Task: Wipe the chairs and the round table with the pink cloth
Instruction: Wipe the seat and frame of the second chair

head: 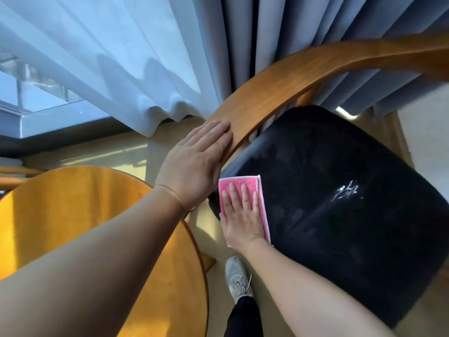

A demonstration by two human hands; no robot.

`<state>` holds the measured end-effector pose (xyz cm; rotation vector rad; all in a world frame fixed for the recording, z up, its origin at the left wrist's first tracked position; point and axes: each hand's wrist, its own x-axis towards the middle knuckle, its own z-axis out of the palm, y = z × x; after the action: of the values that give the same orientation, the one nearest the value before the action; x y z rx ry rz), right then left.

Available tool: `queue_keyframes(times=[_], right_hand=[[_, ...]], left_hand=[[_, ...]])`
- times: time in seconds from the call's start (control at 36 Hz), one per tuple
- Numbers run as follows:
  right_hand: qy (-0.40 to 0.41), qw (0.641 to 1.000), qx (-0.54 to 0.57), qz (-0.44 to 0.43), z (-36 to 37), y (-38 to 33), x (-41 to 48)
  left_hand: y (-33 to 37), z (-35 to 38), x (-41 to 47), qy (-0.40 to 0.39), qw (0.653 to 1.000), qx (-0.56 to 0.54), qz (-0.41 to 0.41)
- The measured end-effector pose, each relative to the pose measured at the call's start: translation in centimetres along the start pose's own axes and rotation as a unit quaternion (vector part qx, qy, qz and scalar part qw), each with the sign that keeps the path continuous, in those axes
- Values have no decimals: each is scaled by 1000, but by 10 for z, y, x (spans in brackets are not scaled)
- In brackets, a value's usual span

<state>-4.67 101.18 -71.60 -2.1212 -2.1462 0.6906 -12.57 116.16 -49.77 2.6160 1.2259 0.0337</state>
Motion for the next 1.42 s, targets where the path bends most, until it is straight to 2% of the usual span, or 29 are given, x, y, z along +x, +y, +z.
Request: queue_keyframes(times=[0.14,0.25,0.36,0.56,0.78,0.97,1.06,1.14,1.22,1.42], right_hand=[[16,999,-16,29,-23,8,34],[-9,997,-69,25,-51,32,78],[-11,996,-71,58,-75,54,111],[-5,995,-81,58,-92,70,125],[-12,991,-114,64,-68,75,68],[-8,994,-48,94,-37,61,-50],[-31,994,-47,98,-29,56,-86],[-49,992,-57,101,-35,53,-90],[-65,991,-48,110,-42,50,-89],[-49,993,-40,97,-39,54,-90]], left_hand=[[0,-3,1,-14,1000,-12,-1],[0,-3,1,-7,1000,-10,3],[0,-3,1,-2,1000,-6,2],[0,-1,1,1,1000,-7,-1],[-1,0,1,-1,1000,5,-4],[-2,2,1,7,1000,-3,4],[-2,3,1,19,1000,11,0],[2,2,3,12,999,48,9],[10,1,19,-9,990,108,93],[14,-2,74,-35,994,42,99]])
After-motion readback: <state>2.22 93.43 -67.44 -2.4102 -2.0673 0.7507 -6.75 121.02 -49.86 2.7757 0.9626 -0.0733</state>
